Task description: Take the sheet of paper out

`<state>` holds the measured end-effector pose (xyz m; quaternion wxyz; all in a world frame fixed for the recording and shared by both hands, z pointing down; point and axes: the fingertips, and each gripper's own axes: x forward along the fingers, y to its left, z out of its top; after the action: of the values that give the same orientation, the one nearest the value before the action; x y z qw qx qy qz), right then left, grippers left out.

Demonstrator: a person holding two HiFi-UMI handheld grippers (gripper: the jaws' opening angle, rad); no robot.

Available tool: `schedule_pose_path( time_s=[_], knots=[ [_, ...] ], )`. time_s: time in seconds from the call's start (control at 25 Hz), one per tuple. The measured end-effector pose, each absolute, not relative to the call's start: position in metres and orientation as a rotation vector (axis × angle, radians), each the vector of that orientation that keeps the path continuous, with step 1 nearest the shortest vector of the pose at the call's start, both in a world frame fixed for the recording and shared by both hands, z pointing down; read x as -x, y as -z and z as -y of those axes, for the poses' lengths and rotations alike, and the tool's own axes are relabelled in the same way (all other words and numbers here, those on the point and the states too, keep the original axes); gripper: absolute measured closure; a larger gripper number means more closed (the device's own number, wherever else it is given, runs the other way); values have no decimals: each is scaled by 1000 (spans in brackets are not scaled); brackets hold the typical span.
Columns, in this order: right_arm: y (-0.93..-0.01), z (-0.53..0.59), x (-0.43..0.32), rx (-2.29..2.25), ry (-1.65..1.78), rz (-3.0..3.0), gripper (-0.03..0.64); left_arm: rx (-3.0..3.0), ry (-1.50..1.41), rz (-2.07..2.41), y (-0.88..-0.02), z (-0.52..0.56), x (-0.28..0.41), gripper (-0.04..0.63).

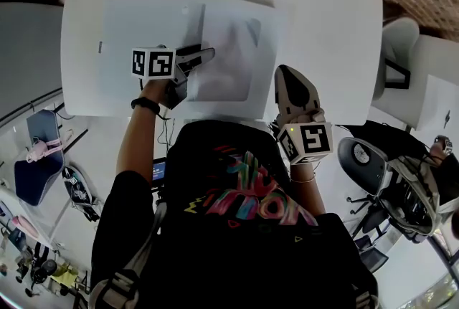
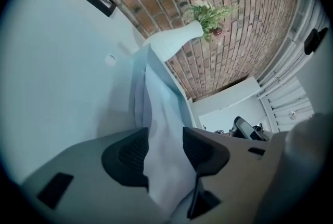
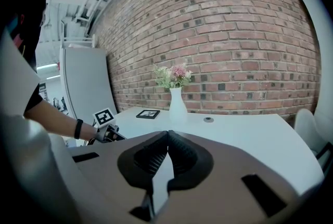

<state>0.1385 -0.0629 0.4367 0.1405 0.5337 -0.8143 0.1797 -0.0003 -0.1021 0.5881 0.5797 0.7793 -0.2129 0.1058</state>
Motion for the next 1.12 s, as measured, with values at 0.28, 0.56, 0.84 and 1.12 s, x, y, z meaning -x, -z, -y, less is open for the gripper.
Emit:
schedule_pose_path(
  time_s=[0.28,0.56,0.84,1.12],
  knots=[
    [-436,63,-139,-1555,-529,2346,598,-1804,-328,492,-595,98,3,461],
    [-439,63,-140,-1554,-545,2326,598,-1856,-252,455,-586,99,-1,463],
    [-446,58,-142,-1531,-553,2323,598,-1845,-239,531,-587,111,-1,440],
    [-446,59,-140,-1545,-565,2314,598,-1839,-355,531,-599,105,4,539]
  ],
)
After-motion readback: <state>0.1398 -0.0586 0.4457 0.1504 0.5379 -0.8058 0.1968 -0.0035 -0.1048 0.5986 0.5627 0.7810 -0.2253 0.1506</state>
